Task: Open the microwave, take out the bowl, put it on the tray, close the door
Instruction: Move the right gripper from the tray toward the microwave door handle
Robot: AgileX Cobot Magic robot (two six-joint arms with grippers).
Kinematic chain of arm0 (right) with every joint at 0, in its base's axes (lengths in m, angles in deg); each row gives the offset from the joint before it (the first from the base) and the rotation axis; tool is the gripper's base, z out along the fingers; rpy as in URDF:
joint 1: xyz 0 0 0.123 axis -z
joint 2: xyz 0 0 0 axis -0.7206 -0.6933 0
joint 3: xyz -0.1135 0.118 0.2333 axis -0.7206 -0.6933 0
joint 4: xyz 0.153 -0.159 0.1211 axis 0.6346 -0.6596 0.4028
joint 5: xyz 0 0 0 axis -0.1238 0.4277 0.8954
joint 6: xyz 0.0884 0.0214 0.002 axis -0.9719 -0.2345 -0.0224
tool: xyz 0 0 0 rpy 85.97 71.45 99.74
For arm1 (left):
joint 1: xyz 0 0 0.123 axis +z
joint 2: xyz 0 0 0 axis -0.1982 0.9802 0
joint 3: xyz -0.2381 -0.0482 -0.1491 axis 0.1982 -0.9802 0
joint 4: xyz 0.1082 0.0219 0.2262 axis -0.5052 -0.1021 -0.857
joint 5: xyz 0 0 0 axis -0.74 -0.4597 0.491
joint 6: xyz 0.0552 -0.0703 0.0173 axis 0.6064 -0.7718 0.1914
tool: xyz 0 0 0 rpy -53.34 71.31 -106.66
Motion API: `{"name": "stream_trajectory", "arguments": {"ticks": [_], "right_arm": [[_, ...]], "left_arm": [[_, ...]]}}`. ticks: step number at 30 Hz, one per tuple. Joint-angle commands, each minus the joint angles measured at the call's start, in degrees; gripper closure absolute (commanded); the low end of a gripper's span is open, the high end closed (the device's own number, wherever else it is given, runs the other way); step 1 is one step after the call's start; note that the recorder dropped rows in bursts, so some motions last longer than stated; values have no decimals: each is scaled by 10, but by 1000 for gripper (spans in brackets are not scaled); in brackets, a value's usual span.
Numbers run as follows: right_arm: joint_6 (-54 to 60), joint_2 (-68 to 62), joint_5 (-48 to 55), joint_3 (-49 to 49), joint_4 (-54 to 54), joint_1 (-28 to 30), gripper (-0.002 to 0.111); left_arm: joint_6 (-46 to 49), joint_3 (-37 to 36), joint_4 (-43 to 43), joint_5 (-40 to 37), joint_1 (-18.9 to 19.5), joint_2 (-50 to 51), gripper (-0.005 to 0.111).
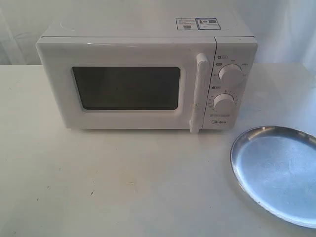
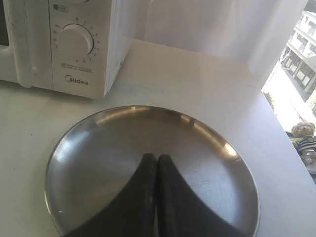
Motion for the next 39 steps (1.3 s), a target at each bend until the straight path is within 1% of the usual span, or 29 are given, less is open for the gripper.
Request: {"name": "stream_trajectory", "arguments": {"ticks": [1, 3, 6, 9, 10, 12, 13, 15, 19, 21, 25, 27, 30, 32, 33, 35, 36, 37, 38, 39], "right_arm": [[0, 4, -18, -3, 1, 0, 108], [-15, 4, -48, -3, 13, 0, 108], [-76, 4, -137, -3, 88, 0, 108], [-115, 4, -304, -3, 112, 0, 108], [-159, 4, -380, -3, 132, 0, 108], [-268, 4, -473, -3, 136, 0, 108], [-321, 4, -502, -3, 130, 0, 108], [-365, 3, -538, -3, 147, 0, 108], [-372, 2, -584, 15, 159, 0, 108], [-372, 2, -649, 17, 116, 0, 108], [-386, 2, -841, 18, -35, 0, 108], [-407, 2, -879, 19, -66, 0, 108], [-466, 2, -868, 19, -52, 0, 108], [-462, 2, -805, 28, -11, 0, 108], [-436, -1, -762, 37, 12, 0, 108], [-351, -28, -647, 71, 53, 0, 108], [-317, -47, -608, 89, 52, 0, 108], [-286, -78, -582, 110, 32, 0, 108], [-282, -112, -575, 132, -22, 0, 108], [-283, -142, -575, 151, -99, 0, 108]], "left_arm": [[-2, 1, 5, 0, 1, -1, 107], [-2, 1, 5, 0, 1, -1, 107], [-2, 1, 5, 0, 1, -1, 107], [-2, 1, 5, 0, 1, -1, 107], [-2, 1, 5, 0, 1, -1, 107], [-2, 1, 5, 0, 1, -1, 107], [-2, 1, 5, 0, 1, -1, 107], [-2, 1, 5, 0, 1, -1, 107], [-2, 1, 5, 0, 1, -1, 107], [-2, 1, 5, 0, 1, -1, 107], [-2, 1, 5, 0, 1, -1, 107], [-2, 1, 5, 0, 1, -1, 107], [-2, 1, 5, 0, 1, -1, 107], [-2, 1, 5, 0, 1, -1, 107], [-2, 1, 5, 0, 1, -1, 107], [-2, 1, 5, 0, 1, -1, 107], [-2, 1, 5, 1, 1, -1, 107], [-2, 1, 5, 1, 1, -1, 107], [-2, 1, 5, 1, 1, -1, 107], [-2, 1, 5, 1, 1, -1, 107]]}}
